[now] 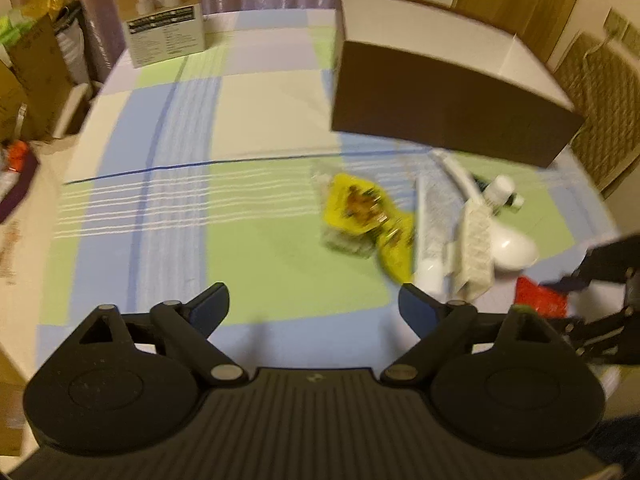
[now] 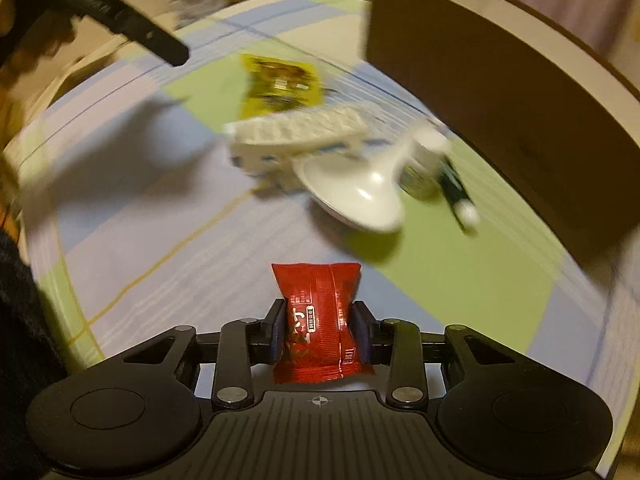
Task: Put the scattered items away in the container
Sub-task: 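Grasp the red candy packet with right gripper while left gripper grasps the yellow snack bag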
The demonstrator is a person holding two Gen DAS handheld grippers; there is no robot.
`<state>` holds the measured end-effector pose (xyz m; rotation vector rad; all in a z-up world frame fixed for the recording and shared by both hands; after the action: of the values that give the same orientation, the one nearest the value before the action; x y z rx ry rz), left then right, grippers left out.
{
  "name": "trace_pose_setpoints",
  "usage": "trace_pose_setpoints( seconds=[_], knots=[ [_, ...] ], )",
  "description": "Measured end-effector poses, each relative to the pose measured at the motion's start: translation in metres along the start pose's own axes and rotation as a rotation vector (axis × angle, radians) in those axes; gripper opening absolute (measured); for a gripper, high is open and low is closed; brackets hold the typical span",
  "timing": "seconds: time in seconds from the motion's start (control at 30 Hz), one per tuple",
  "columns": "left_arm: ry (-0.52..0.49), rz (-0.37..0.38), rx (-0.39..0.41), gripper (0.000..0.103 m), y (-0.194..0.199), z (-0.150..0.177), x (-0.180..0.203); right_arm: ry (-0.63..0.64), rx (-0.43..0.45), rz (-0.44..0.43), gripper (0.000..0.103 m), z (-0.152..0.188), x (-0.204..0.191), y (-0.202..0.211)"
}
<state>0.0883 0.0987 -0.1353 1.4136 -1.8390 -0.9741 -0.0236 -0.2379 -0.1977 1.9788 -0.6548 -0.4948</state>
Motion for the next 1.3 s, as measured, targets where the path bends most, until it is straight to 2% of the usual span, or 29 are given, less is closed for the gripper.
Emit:
trace_pose_setpoints(
  seconds=[0.1, 0.13, 0.17, 0.3, 0.37, 0.4, 0.63, 0.73, 0.77, 0.83, 1.0, 1.1, 1.23, 1.3],
  knots=[
    [0.037, 0.085, 0.023, 0.079, -0.012, -0.007, 0.01, -0.074, 0.003, 0.025, 0.037, 0.008, 0.014, 0.007],
    [0.054, 0.111, 0.027, 0.075, -0.018, -0.008, 0.012, -0.094, 0.004, 0.031, 0.037, 0.01, 0.018, 0.009],
    [0.071, 0.133, 0.026, 0.067, -0.024, -0.009, 0.015, -0.111, 0.006, 0.036, 0.038, 0.012, 0.021, 0.011],
    [0.167, 0.207, 0.007, 0.052, -0.047, -0.01, 0.019, -0.149, 0.015, 0.046, 0.038, 0.015, 0.028, 0.016],
    [0.203, 0.22, -0.006, 0.031, -0.056, -0.009, 0.019, -0.151, 0.019, 0.046, 0.038, 0.015, 0.029, 0.017],
    [0.228, 0.227, -0.011, 0.028, -0.06, -0.008, 0.018, -0.151, 0.02, 0.046, 0.038, 0.016, 0.029, 0.019],
    [0.395, 0.279, -0.054, 0.026, -0.079, -0.003, 0.01, -0.157, 0.027, 0.033, 0.038, 0.014, 0.031, 0.019],
    [0.454, 0.293, -0.039, 0.026, -0.083, -0.006, 0.008, -0.15, 0.028, 0.037, 0.038, 0.013, 0.031, 0.018],
    [0.465, 0.292, -0.04, 0.021, -0.084, -0.006, 0.007, -0.147, 0.029, 0.037, 0.038, 0.013, 0.031, 0.018],
    [0.47, 0.291, -0.064, 0.001, -0.088, -0.004, 0.008, -0.147, 0.03, 0.037, 0.038, 0.012, 0.031, 0.017],
    [0.453, 0.31, -0.041, 0.0, -0.077, -0.003, 0.007, -0.166, 0.036, 0.035, 0.037, 0.012, 0.032, 0.018],
    [0.381, 0.294, -0.024, 0.0, -0.063, -0.006, 0.008, -0.177, 0.038, 0.042, 0.037, 0.011, 0.032, 0.017],
    [0.254, 0.237, 0.008, 0.0, -0.04, -0.013, 0.009, -0.23, 0.04, 0.038, 0.037, 0.01, 0.034, 0.018],
    [0.227, 0.231, 0.025, 0.0, -0.03, -0.018, 0.008, -0.265, 0.039, 0.028, 0.037, 0.009, 0.037, 0.019]
  ],
)
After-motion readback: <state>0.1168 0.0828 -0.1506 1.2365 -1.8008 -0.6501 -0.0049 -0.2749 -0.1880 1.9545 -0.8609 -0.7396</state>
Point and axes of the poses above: each gripper's, at about its wrist camera, not at the fingertips, and y roughly against the way its jaws point, x to its right, z to its underside, the point moved 8 cm from there along -y, roughly the way its jaws point, and after that the axes turned 9 degrees about -y, right-handed, at the moved point
